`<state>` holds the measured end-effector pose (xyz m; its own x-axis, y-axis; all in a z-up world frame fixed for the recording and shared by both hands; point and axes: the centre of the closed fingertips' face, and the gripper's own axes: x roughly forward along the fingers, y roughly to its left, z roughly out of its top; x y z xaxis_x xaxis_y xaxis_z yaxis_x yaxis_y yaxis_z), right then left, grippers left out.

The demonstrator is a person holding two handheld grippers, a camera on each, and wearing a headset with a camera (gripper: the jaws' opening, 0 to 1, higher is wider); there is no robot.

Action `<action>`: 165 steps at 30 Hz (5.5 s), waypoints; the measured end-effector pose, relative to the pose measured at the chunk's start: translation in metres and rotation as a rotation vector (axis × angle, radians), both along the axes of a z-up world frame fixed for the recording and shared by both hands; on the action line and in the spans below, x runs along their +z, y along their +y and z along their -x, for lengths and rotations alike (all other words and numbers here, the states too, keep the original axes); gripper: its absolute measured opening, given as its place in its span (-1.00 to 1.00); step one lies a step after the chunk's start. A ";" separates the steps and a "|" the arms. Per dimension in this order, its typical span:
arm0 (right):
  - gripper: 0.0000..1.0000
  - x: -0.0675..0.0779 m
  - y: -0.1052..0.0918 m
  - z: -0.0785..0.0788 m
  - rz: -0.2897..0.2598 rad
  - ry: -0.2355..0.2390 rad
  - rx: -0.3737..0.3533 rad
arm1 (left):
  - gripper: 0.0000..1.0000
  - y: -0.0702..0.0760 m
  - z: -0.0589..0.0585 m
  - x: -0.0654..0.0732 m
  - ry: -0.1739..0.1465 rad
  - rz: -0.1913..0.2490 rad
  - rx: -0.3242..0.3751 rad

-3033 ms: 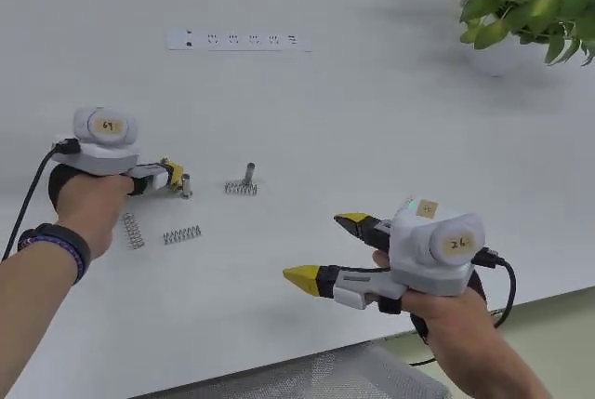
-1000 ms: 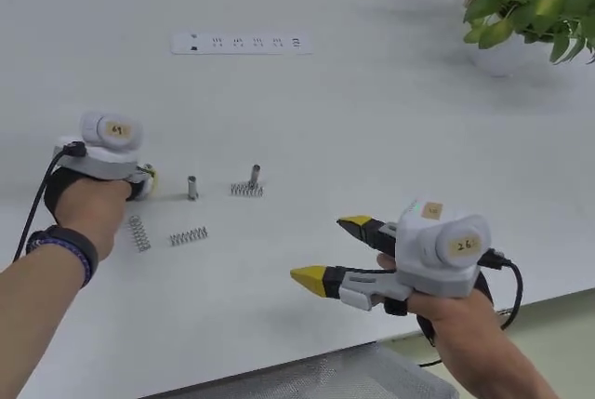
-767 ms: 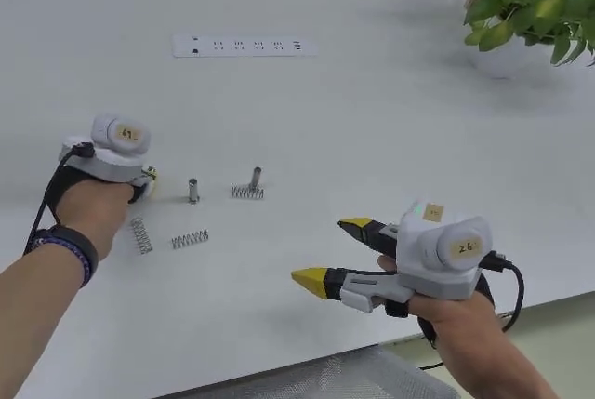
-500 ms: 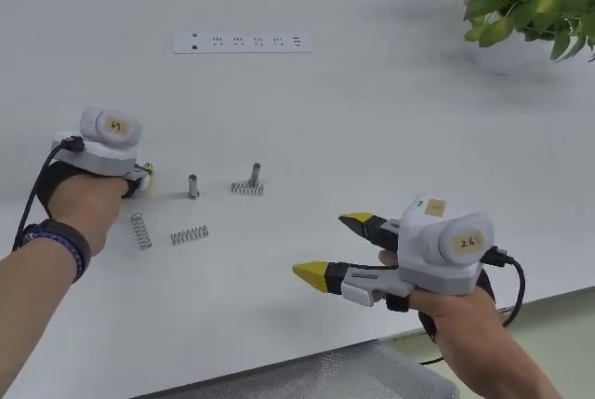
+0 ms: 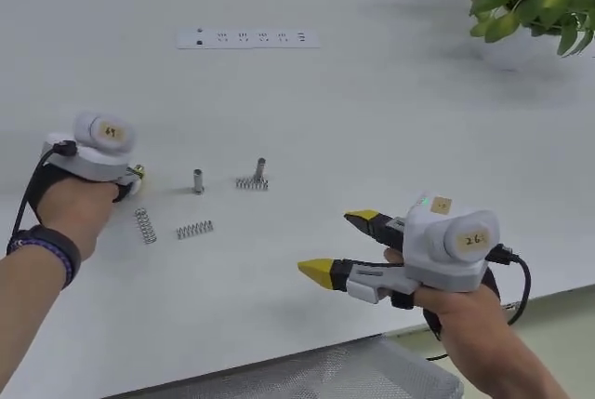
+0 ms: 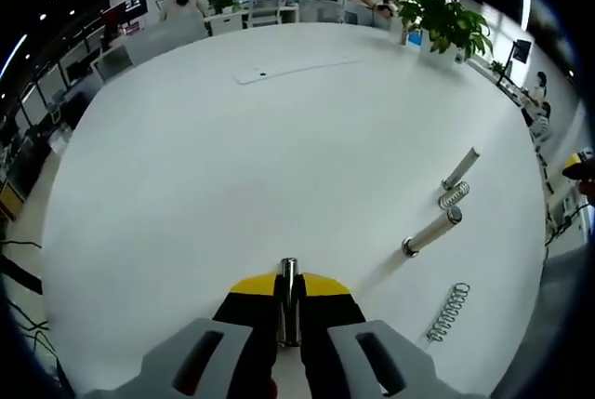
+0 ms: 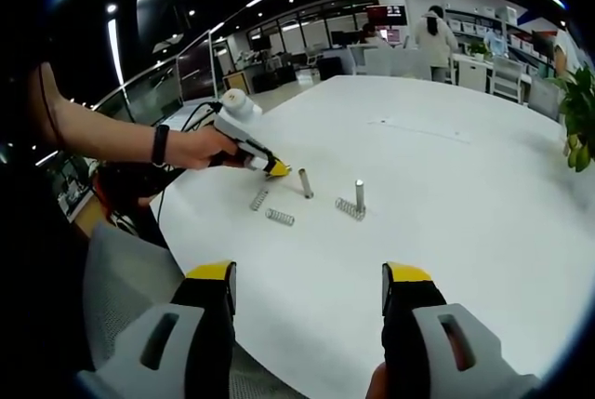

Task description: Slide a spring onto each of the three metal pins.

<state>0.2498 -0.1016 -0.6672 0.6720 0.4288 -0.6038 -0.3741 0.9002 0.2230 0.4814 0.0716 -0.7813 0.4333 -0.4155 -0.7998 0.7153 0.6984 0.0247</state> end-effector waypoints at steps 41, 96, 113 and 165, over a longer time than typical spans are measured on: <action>0.26 0.004 0.004 0.000 -0.006 -0.025 -0.003 | -1.00 0.017 -0.001 0.033 -0.052 0.107 0.074; 0.26 0.004 0.000 0.010 -0.012 -0.034 -0.032 | -1.00 0.024 0.023 0.036 -0.083 0.109 0.066; 0.26 0.004 -0.006 0.012 -0.003 -0.032 -0.040 | -1.00 0.018 0.026 0.028 -0.085 0.086 0.040; 0.26 0.002 0.003 0.019 -0.032 -0.052 -0.026 | -0.46 0.057 0.075 0.043 -0.047 0.131 0.103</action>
